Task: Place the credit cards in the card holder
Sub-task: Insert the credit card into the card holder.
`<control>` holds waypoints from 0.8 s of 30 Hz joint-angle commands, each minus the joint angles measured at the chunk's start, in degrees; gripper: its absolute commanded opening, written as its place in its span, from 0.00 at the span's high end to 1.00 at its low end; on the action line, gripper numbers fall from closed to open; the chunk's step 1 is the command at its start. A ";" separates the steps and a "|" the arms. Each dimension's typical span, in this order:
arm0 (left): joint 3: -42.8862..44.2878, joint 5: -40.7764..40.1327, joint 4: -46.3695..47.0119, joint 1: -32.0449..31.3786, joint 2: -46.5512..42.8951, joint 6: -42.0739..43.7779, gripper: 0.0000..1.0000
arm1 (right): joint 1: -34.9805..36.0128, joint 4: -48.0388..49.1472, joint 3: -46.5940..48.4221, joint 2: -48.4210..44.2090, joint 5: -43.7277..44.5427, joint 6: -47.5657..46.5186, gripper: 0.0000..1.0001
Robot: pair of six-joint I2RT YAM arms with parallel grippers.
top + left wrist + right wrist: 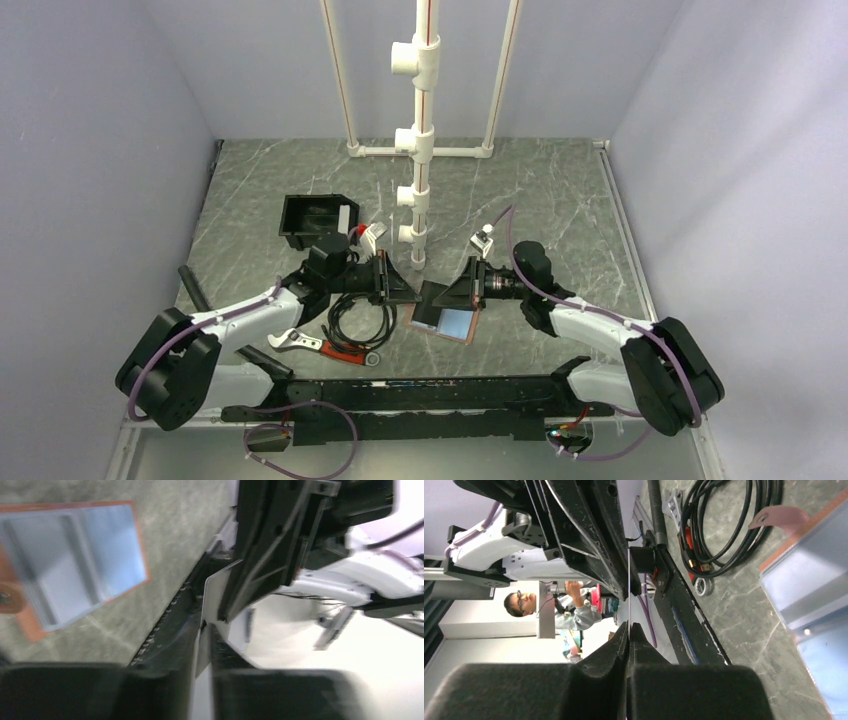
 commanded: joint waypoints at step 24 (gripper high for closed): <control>3.25 -20.28 -4.17 -9.06 14.40 5.30 0.96 | -6.74 -37.00 7.53 14.71 -0.67 -31.93 1.00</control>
